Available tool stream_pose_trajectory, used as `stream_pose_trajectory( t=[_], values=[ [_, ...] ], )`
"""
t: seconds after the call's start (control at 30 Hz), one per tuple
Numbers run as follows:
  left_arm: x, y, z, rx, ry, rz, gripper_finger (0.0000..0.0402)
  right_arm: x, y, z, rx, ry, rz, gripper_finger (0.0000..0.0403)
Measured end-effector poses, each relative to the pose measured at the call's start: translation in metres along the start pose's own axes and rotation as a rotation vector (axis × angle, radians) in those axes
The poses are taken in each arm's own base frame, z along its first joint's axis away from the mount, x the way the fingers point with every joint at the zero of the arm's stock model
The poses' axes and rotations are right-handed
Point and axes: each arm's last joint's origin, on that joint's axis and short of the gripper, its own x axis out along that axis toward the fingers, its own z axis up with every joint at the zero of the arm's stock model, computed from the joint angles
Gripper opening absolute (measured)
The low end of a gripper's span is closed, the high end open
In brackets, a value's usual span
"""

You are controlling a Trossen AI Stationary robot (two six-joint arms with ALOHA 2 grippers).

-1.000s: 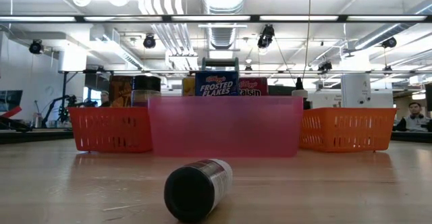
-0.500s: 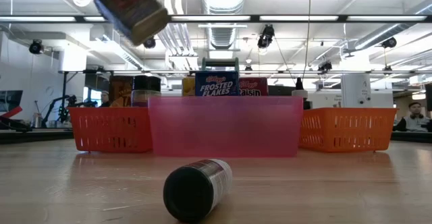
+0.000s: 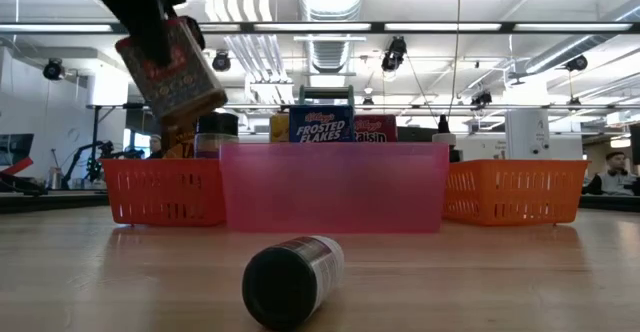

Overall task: Pick & Place Kitchen Items
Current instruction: Put the red seasoning can into the red bin

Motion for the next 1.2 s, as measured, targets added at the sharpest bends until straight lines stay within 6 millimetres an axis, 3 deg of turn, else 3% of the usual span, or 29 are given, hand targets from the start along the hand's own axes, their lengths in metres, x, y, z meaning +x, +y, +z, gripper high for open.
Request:
stream_pose_trajectory(
  t=[0.3, 0.47, 0.63, 0.87, 1.2],
  values=[
    [0.011, 0.001, 0.0, 0.056, 0.051, 0.038, 0.0218, 0.009, -0.062, -0.045, 0.182, 0.007, -0.017, 0.0242],
    [0.011, 0.005, 0.001, 0.081, 0.052, 0.061, 0.0218, 0.015, -0.083, -0.064, 0.253, 0.002, -0.009, 0.0232],
    [0.014, 0.01, 0.002, 0.087, 0.061, 0.071, 0.0218, 0.023, -0.091, -0.079, 0.274, -0.008, 0.017, 0.0234],
    [0.032, 0.012, 0.003, 0.108, 0.139, 0.092, 0.0218, 0.031, -0.095, -0.093, 0.28, -0.012, 0.027, 0.0254],
    [0.063, 0.013, 0.002, 0.143, 0.246, 0.131, 0.0218, 0.032, -0.092, -0.093, 0.283, -0.016, 0.035, 0.0254]
  ],
)
